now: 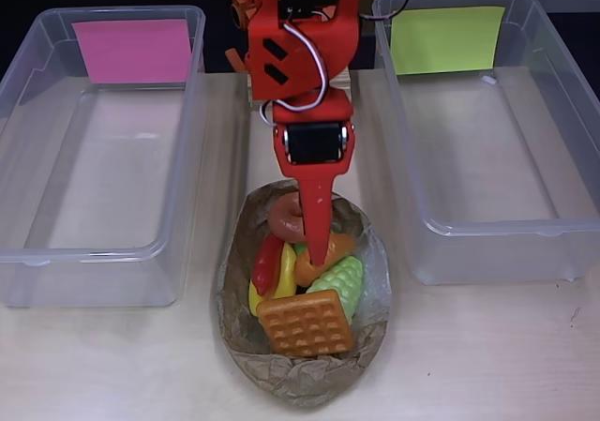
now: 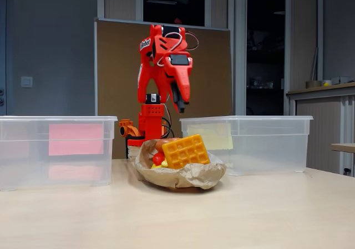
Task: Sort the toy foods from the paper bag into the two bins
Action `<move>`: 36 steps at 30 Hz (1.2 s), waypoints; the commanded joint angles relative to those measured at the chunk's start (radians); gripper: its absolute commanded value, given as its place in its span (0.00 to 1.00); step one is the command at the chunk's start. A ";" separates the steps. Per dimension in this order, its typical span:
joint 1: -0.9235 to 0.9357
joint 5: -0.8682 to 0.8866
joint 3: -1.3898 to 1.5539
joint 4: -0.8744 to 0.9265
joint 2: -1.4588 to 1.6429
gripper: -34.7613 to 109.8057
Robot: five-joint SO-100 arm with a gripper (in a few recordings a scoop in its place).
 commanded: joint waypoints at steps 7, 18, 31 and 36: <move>-0.014 -0.137 -0.325 0.061 -0.291 0.46; 0.009 -0.075 -0.353 0.060 -0.407 0.44; 0.005 -0.051 -0.566 0.120 -0.563 0.27; -0.002 -0.066 -1.131 0.426 -0.813 0.24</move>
